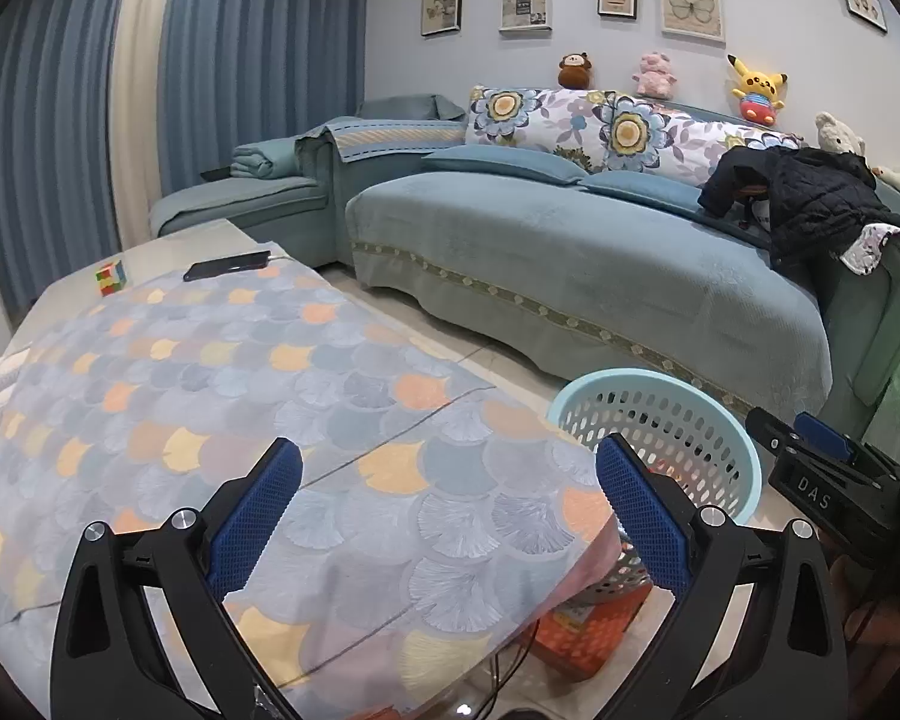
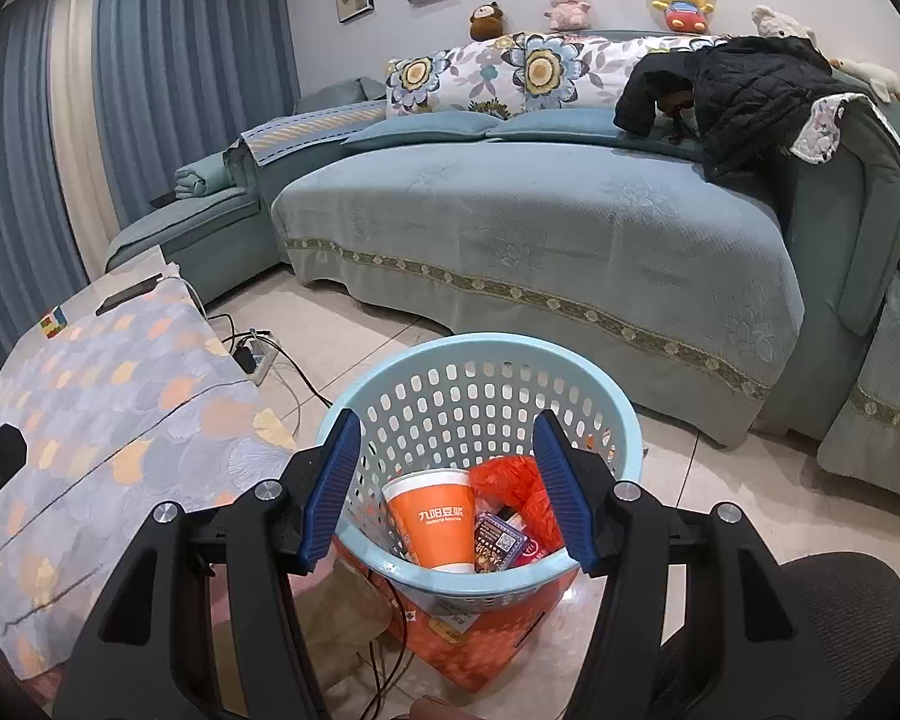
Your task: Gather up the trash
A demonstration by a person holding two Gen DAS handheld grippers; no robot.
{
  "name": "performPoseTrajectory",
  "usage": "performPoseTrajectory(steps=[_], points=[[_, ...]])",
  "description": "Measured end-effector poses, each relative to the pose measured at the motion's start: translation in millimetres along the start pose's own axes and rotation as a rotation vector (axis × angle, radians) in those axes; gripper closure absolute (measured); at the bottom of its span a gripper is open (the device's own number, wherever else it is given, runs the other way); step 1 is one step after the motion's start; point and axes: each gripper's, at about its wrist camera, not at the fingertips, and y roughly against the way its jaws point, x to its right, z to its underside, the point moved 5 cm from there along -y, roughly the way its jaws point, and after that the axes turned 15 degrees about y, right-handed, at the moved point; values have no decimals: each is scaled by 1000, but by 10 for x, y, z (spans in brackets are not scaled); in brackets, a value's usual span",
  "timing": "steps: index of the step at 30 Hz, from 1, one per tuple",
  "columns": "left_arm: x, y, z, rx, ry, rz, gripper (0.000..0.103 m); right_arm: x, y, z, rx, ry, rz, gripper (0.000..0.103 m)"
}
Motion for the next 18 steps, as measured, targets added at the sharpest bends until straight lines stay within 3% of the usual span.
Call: performPoseTrajectory(steps=[18], points=[[9, 15, 9, -7, -7, 9, 8, 14, -5, 6, -3, -6, -5, 47]])
